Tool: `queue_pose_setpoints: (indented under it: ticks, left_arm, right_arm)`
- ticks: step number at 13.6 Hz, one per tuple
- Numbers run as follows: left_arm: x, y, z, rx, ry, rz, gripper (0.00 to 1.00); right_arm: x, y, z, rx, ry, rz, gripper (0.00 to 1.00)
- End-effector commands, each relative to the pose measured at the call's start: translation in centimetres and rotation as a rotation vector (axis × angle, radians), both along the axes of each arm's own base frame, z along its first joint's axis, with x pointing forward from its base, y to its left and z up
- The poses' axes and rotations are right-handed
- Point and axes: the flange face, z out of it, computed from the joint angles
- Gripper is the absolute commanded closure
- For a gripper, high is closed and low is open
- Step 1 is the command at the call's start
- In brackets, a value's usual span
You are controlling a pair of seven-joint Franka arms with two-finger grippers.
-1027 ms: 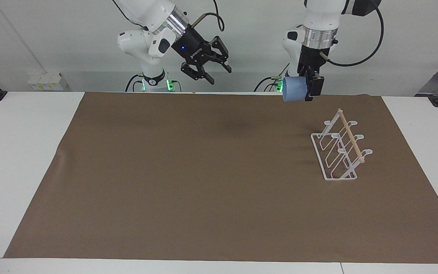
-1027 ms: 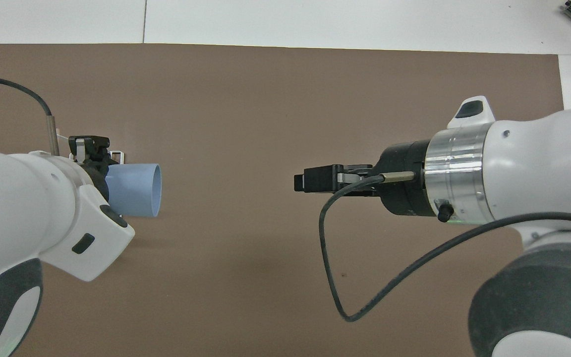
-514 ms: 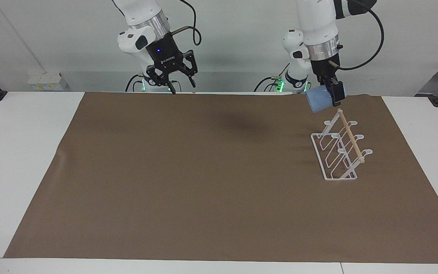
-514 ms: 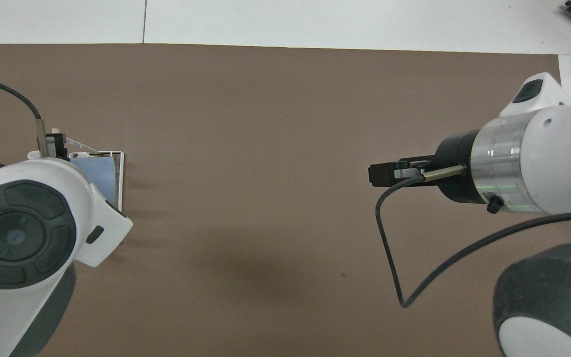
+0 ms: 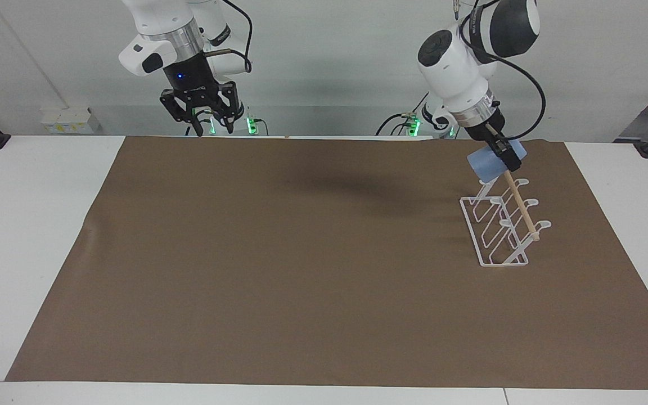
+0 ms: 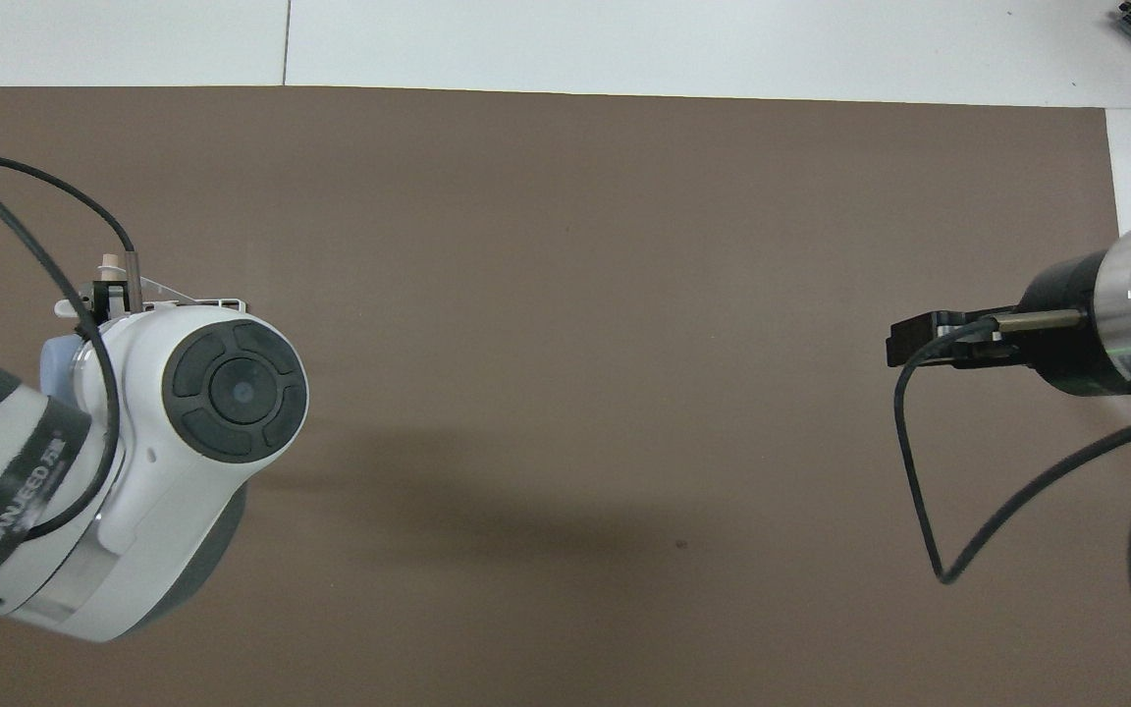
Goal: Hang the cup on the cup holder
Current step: 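Lower the cup onto a rack peg with the left gripper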
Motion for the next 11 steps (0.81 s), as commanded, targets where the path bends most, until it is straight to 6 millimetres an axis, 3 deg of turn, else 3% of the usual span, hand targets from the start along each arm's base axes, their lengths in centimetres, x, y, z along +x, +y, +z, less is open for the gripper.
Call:
queue_pose_setpoints:
  ticks: [1, 4, 6, 9, 11]
  left_arm:
    - [0.9, -0.5, -1.6, 0.081, -0.021, -0.041, 1.0]
    - [3.4, 1.0, -2.8, 0.088, -0.056, -0.079, 1.0]
    - [3.6, 1.3, -3.6, 0.081, -0.054, -0.083, 1.0]
    - [3.6, 1.7, -4.9, 0.066, -0.05, -0.102, 1.0]
    - [4.3, 3.5, -5.2, 0.054, -0.058, -0.087, 1.0]
  right_arm:
    - [-0.3, -2.5, 0.0, -0.046, 0.037, 0.002, 0.34]
    - [-0.2, -5.7, -0.5, -0.048, 0.049, 0.03, 0.34]
    - [-0.3, -7.3, -0.9, -0.048, 0.057, 0.001, 0.34]
    - [-0.6, -8.4, -1.8, -0.049, 0.068, -0.012, 0.34]
    - [-0.7, -9.1, -2.8, -0.049, 0.063, -0.003, 0.34]
